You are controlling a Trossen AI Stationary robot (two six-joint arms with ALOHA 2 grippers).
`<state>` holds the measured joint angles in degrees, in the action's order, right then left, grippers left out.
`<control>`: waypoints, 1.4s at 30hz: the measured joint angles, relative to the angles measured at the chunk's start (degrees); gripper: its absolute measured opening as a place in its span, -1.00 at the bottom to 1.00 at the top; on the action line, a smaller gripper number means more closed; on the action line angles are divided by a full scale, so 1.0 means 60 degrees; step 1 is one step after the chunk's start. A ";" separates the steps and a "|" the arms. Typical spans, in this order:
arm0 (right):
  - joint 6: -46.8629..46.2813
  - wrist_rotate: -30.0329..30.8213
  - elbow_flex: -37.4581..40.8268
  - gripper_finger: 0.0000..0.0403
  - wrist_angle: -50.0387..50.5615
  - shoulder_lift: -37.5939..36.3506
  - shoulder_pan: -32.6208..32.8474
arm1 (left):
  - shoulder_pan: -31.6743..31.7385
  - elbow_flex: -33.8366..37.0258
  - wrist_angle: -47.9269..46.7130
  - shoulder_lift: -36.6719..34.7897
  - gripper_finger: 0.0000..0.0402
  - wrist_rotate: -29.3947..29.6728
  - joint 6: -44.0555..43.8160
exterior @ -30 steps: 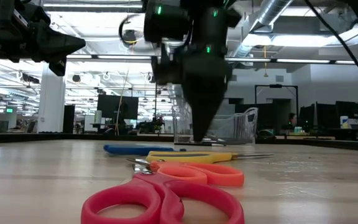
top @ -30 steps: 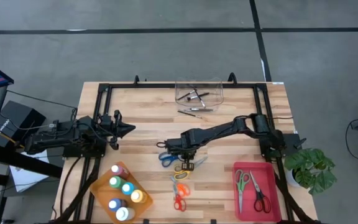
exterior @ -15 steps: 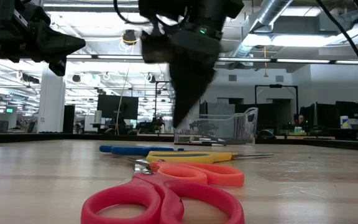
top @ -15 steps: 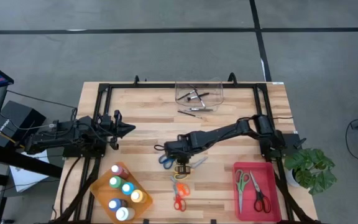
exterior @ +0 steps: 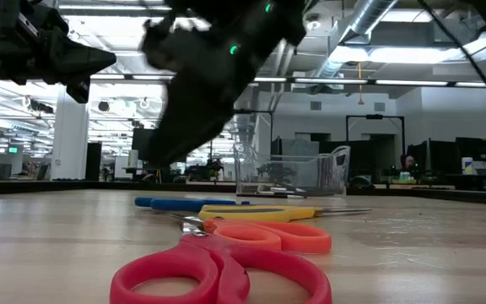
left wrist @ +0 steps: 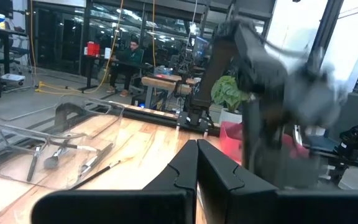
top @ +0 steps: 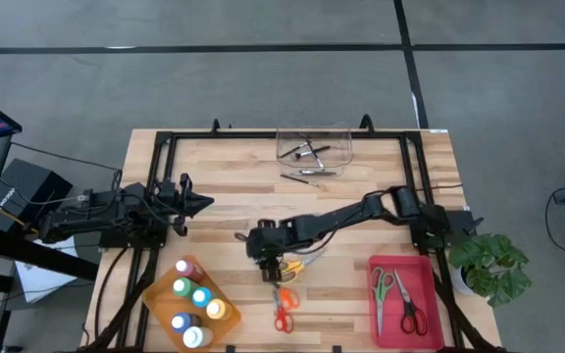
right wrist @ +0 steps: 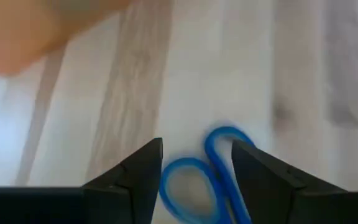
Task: Pick & Place Paint Supplies
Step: Put the blue scissor into the red bin
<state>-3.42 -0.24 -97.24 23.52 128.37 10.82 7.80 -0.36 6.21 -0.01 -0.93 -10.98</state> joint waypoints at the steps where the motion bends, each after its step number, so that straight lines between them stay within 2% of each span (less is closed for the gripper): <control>1: -0.0002 -0.0015 0.0055 -0.05 0.0180 0.0074 0.0029 | -0.0001 0.0000 0.0033 0.0000 -1.00 0.0002 0.0000; 2: -0.0002 -0.0091 0.0121 -0.04 0.0453 0.0128 0.0057 | -0.0002 0.0000 0.0026 0.0000 -1.00 0.0004 0.0000; 5: 0.0003 -0.0245 0.0018 -0.05 -0.0089 0.0532 0.0086 | -0.0002 0.0000 0.0071 0.0000 -1.00 0.0000 0.0000; 9: 0.0005 -0.0200 0.0002 -0.10 0.0503 0.0648 0.0059 | 0.0001 0.0001 0.0060 0.0000 -1.00 0.0000 0.0000; 12: -0.0136 0.0201 -0.0009 -0.20 0.1113 0.0638 0.0004 | -0.0001 0.0000 0.0030 0.0000 -1.00 0.0000 0.0000; 16: -0.0187 0.0550 -0.0016 -0.49 0.1727 0.0622 -0.0090 | -0.0002 0.0000 0.0049 0.0000 -1.00 0.0002 0.0000; 20: -0.0214 0.0667 -0.0005 -0.88 0.2124 0.0631 -0.0187 | -0.0002 0.0001 0.0111 0.0000 -1.00 0.0001 0.0000; 22: -0.0172 0.0729 0.0003 -0.96 0.2154 0.0632 -0.0202 | 0.0002 0.0000 0.0140 0.0000 -1.00 0.0002 0.0000; 27: 0.0004 0.0775 0.0020 -0.99 0.2215 0.0419 -0.0193 | 0.0002 0.0000 0.0129 0.0000 -1.00 0.0000 0.0000; 34: -0.0178 0.0939 0.0114 -0.97 0.3363 -0.0363 -0.0228 | 0.0001 0.0000 0.0130 0.0000 -1.00 0.0000 0.0000; 42: -0.0610 0.0785 0.0068 -0.74 0.4902 -0.0908 -0.0114 | 0.0000 0.0000 0.0264 0.0000 -1.00 0.0000 0.0000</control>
<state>-7.08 4.47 -96.84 52.94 122.93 10.13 7.80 -0.36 7.79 -0.01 -0.93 -10.98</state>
